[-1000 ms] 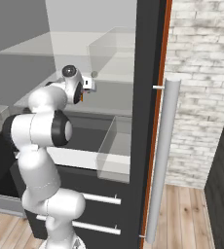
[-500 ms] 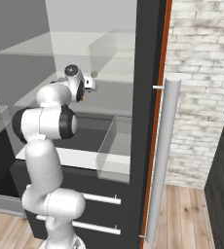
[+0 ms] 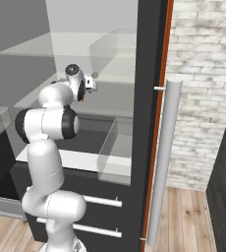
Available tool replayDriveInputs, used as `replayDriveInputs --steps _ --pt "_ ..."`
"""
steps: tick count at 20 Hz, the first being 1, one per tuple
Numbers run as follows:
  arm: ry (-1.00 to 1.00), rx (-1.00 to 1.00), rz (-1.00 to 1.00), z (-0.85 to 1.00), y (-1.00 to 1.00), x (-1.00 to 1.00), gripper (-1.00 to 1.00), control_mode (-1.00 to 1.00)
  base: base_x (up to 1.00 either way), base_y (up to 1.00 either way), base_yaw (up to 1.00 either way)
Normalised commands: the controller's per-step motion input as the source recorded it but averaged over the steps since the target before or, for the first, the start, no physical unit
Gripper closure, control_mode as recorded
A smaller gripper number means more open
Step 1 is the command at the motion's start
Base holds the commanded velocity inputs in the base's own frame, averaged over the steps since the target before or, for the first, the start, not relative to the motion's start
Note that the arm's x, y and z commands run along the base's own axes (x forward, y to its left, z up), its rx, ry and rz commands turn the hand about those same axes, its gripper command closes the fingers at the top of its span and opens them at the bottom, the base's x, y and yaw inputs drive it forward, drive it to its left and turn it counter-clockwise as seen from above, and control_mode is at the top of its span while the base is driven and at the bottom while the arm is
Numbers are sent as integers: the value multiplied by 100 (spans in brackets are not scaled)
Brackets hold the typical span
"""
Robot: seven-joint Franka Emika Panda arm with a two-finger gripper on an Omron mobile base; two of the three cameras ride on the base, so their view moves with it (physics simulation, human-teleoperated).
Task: Pick the cheese from the fridge and the cheese grater from the cabinet and place them next to the salad bowl.
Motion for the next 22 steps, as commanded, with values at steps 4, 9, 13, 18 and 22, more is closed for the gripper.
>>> replayDriveInputs --steps 4,9,13,18,22 --pt "0 2 0 -17 0 0 -100 -100 0 0 0" --pt "1 4 0 -28 0 -6 100 -100 0 0 0" --pt "0 5 0 -28 0 -3 100 -100 0 0 0" --pt "-1 1 0 -8 2 0 100 -100 0 0 0" --pt "-13 0 0 0 3 0 100 -100 0 0 0"
